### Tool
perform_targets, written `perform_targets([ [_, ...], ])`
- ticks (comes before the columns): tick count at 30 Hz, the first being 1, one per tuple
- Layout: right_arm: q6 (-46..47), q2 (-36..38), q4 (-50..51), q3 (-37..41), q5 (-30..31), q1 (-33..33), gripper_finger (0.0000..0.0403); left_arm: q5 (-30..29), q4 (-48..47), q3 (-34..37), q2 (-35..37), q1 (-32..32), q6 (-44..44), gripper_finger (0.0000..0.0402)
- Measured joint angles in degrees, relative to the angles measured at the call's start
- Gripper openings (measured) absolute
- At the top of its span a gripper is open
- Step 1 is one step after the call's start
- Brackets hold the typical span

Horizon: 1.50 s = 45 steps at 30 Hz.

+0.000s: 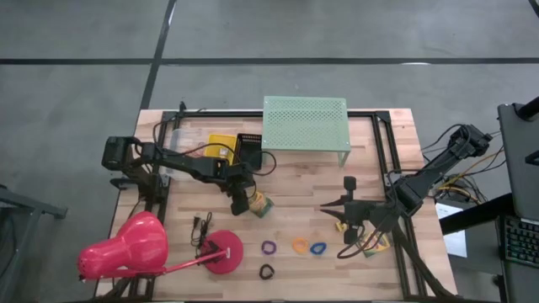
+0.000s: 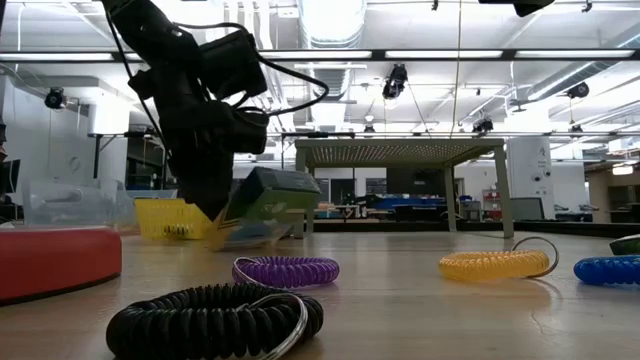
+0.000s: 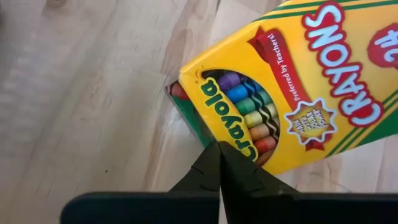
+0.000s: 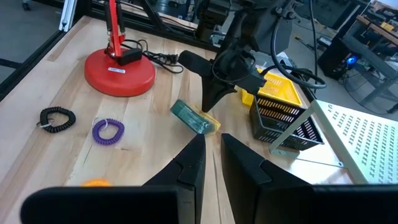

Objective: Pick & Place Office Desk Supplies
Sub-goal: Put the crayon into the yellow bin

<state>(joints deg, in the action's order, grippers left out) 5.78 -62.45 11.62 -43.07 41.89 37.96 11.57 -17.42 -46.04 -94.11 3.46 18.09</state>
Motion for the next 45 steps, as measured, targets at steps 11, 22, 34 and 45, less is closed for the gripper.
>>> perform_targets([
  [11,0.0,0.0,0.0,0.0,0.0,0.0,0.0047,0.0,-1.6,0.0,0.1,0.0,4.6,0.0000],
  [22,0.0,0.0,0.0,0.0,0.0,0.0,0.0047,-0.5,-3.1,0.0,0.1,-0.9,7.3,0.0000],
  [34,0.0,0.0,0.0,0.0,0.0,0.0,0.0047,-3.1,-4.1,0.0,2.5,-2.2,8.7,0.0032],
  [45,0.0,0.0,0.0,0.0,0.0,0.0,0.0047,-8.2,-6.9,0.8,5.1,-5.7,19.2,0.0080],
])
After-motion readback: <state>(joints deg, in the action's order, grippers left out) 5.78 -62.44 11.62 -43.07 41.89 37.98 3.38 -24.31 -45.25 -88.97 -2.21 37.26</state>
